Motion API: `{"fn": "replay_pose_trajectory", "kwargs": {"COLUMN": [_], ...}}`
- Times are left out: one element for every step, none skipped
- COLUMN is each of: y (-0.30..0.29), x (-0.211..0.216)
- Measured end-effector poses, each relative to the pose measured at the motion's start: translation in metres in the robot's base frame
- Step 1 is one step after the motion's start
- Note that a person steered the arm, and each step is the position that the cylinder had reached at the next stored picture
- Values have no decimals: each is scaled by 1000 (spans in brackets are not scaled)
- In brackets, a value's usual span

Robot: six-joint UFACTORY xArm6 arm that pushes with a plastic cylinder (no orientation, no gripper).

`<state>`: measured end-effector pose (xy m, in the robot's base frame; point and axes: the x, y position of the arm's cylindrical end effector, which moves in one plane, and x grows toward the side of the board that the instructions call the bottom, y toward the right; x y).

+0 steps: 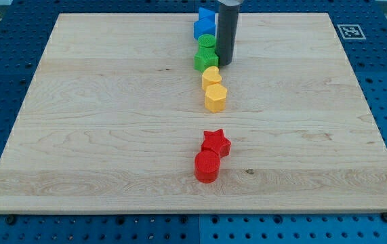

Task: Slide the green star to the center left

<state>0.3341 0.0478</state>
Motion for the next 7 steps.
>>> {"fn": "replay_pose_trajectory", "kwargs": {"y": [-13,-14,-15,-15,-15,-17,-33], "x": [-5,-4,0,3,7,22,24]}}
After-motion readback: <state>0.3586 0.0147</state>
